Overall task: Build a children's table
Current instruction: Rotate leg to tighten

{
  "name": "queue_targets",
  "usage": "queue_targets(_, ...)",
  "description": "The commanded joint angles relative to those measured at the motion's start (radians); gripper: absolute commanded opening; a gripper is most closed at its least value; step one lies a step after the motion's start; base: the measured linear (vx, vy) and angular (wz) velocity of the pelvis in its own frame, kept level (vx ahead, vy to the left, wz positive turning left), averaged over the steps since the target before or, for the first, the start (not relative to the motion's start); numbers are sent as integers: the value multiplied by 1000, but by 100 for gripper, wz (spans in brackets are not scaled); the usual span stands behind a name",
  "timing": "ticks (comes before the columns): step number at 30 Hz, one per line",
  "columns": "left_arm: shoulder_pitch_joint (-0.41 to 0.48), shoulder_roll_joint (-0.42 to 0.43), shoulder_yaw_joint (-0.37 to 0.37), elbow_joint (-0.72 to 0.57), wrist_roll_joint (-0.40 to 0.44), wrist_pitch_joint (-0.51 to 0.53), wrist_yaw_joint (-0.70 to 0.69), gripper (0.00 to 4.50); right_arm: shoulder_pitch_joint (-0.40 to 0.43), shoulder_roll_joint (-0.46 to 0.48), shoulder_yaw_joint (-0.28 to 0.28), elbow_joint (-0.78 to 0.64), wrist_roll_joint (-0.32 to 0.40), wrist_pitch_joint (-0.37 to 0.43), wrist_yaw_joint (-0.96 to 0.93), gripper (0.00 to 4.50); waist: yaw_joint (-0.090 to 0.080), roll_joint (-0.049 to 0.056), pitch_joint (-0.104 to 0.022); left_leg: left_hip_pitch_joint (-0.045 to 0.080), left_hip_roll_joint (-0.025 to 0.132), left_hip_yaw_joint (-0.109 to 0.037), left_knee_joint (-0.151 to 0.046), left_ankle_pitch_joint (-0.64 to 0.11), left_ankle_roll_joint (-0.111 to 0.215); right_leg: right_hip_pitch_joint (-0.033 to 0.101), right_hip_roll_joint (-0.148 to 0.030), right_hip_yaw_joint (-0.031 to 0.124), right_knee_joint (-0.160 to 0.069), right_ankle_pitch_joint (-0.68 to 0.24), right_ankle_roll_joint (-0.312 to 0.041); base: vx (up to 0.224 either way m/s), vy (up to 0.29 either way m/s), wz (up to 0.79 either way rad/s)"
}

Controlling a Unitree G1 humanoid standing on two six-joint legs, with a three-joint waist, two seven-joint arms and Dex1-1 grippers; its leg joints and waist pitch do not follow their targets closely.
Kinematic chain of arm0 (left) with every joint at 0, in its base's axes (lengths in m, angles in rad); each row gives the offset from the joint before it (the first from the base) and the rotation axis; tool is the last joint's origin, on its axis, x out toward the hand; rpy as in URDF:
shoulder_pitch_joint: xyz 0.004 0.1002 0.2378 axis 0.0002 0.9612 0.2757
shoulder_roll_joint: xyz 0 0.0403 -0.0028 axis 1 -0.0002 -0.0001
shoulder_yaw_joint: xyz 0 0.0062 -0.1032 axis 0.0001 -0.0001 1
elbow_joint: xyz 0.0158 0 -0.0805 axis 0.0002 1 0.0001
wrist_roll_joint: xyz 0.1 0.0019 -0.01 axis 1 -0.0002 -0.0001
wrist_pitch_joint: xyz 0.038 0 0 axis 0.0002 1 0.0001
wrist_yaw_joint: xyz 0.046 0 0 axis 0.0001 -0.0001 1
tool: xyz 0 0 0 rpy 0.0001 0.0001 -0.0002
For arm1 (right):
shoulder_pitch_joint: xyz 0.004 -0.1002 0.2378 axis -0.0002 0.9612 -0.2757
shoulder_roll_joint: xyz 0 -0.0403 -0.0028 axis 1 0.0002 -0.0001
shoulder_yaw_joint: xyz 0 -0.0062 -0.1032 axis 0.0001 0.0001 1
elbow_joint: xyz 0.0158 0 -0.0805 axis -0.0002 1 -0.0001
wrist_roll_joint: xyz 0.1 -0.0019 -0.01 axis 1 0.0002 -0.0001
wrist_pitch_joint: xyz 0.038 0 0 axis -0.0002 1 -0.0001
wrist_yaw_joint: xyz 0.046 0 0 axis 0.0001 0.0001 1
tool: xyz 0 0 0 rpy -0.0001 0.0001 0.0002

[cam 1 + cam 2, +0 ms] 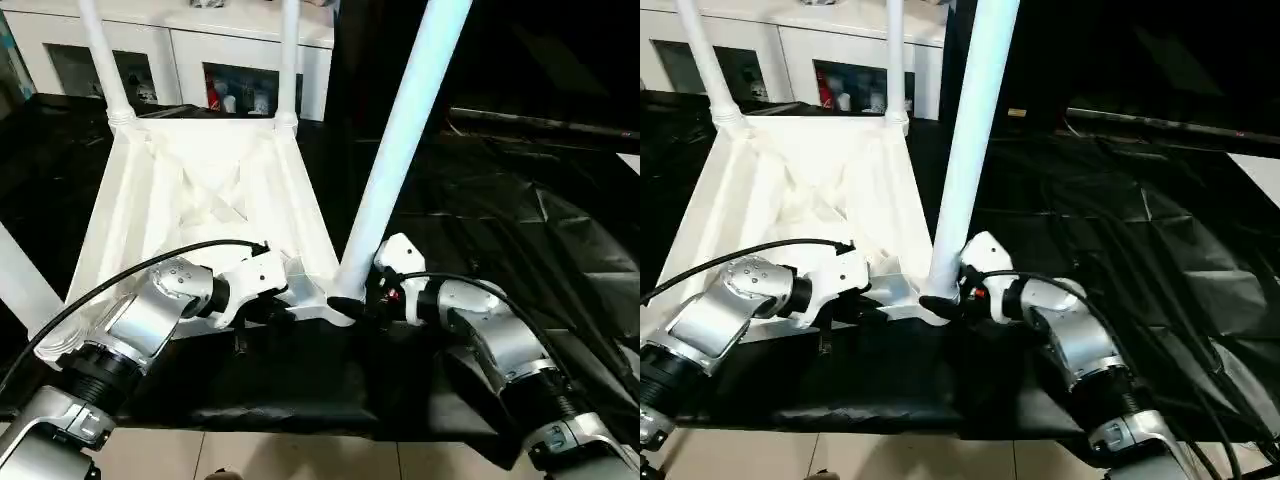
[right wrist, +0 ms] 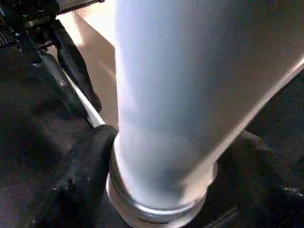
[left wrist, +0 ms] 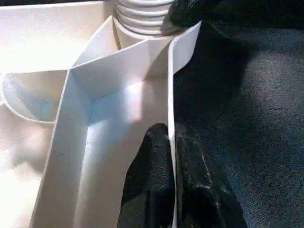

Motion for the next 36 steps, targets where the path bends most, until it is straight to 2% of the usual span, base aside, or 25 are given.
queue_targets(1,2,-14,16,7,-7,-23,1,0,-24,-9,-2,26,-25,-11,-9,312,-2,17,-59,4,15,-2,-71,-209,-14,52,-82,62,-85,-275,-127,0,0,0)
queue_targets(6,0,-13,19,11,-8,-24,1,0,-35,0,1,57,-26,-26,-9,280,-4,18,-59,4,15,-2,-72,-213,-15,51,-82,61,-86,-285,-126,0,0,0)
queue_targets(10,4,-13,19,12,-6,-22,5,0,-33,10,2,80,-26,-40,-6,276,-4,19,-58,4,14,-2,-72,-219,-15,51,-82,61,-86,-288,-127,0,0,0)
queue_targets(13,-1,-41,37,37,-2,4,61,0,-29,42,-37,123,-29,-51,-96,275,-5,17,-57,4,14,-3,-73,-226,-15,50,-83,61,-91,-321,-119,0,0,0)
queue_targets(15,-1,-41,37,37,-2,4,61,0,-29,42,-37,123,-29,-51,-96,275,-7,17,-56,4,13,-3,-73,-232,-18,48,-84,61,-93,-340,-114,0,0,0)
queue_targets(17,-38,-115,75,119,10,22,192,0,-38,102,-91,195,-34,-44,-277,275,-11,18,-53,8,9,-2,-72,-251,-22,44,-83,59,-102,-403,-96,0,0,0)
queue_targets(18,-44,-127,80,130,10,27,210,0,-40,112,-99,205,-34,-41,-305,275,-14,16,-53,7,7,-1,-72,-251,-23,44,-82,59,-103,-424,-88,0,0,0)
queue_targets(19,-70,-177,100,176,13,48,284,0,-48,151,-126,242,-37,-23,-420,274,-16,20,-54,11,6,-3,-72,-254,-27,41,-84,57,-109,-468,-69,0,0,0)
queue_targets(21,-82,-199,106,195,14,58,316,0,-53,169,-136,257,-41,-15,-473,274,-16,18,-56,10,4,-4,-70,-251,-26,43,-85,57,-109,-473,-61,0,0,0)
queue_targets(22,-111,-252,116,240,19,73,385,0,-73,211,-156,293,-46,4,-589,274,-17,21,-58,8,4,-4,-71,-240,-23,43,-83,58,-107,-452,-58,0,0,0)
queue_targets(25,-146,-312,115,292,35,76,461,0,-105,268,-176,341,-38,19,-677,274,-18,25,-62,9,4,-4,-71,-234,-22,43,-82,58,-103,-409,-60,0,0,0)
queue_targets(27,-159,-336,103,314,57,66,486,0,-121,292,-167,366,-47,9,-694,274,-18,27,-63,7,5,-4,-73,-230,-18,43,-81,58,-100,-370,-68,0,0,0)
queue_targets(29,-165,-344,84,329,79,40,483,0,-132,300,-154,388,-64,-21,-684,274,-17,27,-65,3,5,-3,-73,-212,-11,47,-82,59,-94,-306,-81,0,0,0)
queue_targets(32,-166,-341,73,339,92,17,475,0,-140,303,-161,400,-59,-55,-671,274,-15,27,-64,2,4,-1,-73,-213,2,47,-85,59,-98,-323,-79,0,0,0)
queue_targets(34,-158,-322,67,332,95,-16,447,0,-144,290,-167,396,-51,-90,-634,330,-14,25,-62,1,4,-2,-74,-224,6,47,-85,58,-101,-356,-72,0,0,0)
queue_targets(36,-142,-292,58,310,92,-58,400,0,-144,259,-149,381,-68,-125,-590,346,-11,25,-64,0,5,-4,-74,-225,11,48,-89,57,-103,-373,-63,0,0,0)
